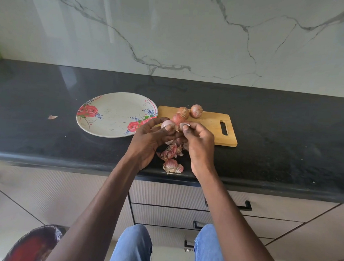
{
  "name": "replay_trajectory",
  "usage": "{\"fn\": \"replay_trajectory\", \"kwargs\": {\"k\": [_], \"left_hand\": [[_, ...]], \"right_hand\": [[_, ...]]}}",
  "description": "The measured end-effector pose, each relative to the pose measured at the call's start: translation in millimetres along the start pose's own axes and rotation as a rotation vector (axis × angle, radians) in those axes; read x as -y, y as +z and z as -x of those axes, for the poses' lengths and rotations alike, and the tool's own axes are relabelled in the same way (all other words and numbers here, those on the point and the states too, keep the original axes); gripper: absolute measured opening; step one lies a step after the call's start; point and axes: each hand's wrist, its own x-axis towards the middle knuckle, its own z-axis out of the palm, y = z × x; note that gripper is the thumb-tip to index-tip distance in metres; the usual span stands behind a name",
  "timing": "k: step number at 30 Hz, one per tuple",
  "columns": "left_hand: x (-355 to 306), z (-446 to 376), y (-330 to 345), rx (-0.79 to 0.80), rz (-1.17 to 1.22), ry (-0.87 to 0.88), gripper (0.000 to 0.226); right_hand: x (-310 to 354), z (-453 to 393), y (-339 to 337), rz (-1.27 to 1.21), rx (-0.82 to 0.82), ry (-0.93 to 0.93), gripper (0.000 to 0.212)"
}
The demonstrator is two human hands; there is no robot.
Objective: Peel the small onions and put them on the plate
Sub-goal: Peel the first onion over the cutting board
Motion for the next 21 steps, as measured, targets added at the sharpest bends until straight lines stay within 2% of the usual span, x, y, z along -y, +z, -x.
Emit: {"fn": "replay_trajectory", "kwargs": {"k": [2, 3, 5, 8, 11, 14, 16, 18, 21], "left_hand": [[-0.4, -3.5, -3.4, -0.076, 0.064, 0.014, 0.024], [-0.5, -5.0, -5.6, -0.101, 0.093, 0.01, 0.022], [-0.9, -6.2, -7.2, -0.101, 0.123, -0.011, 0.021], [-1.3, -5.6, -6.8, -0.091, 0.149, -0.047, 0.018], [-1.5, -5.5, -8.3, -0.084, 0.127, -0.037, 0.019], [-1.8, -3.0, -7.3, -0.065, 0.075, -0.007, 0.022], [-2.6, -1.4, -6.8, -0.065, 0.052, 0.005, 0.017], [-2.8, -1.3, -7.8, -0.062, 0.048, 0.015, 0.015], [-2.7, -1.0, -6.5, -0.061, -0.004, 0.036, 0.024]], "right_hand": [[0.7, 1.0, -1.2, -0.062, -0.067, 0.03, 0.011], [-0.3, 1.0, -1.4, -0.014, -0.105, 0.001, 0.015], [-2.1, 2.5, -1.1, 0.228, -0.134, -0.129, 0.022], [-5.2, 7.2, 3.3, 0.65, -0.121, -0.306, 0.021], [-4.3, 8.3, 3.6, 0.659, -0.164, -0.453, 0.027], [-3.9, 3.4, 1.9, 0.524, 0.055, -0.489, 0.047], [-3.8, -3.4, 1.4, 0.573, 0.221, -0.48, 0.054], [-4.9, -11.5, -1.6, 0.6, 0.291, -0.517, 0.045], [-2.3, -18.7, -7.4, 0.547, 0.275, -0.52, 0.03]]}}
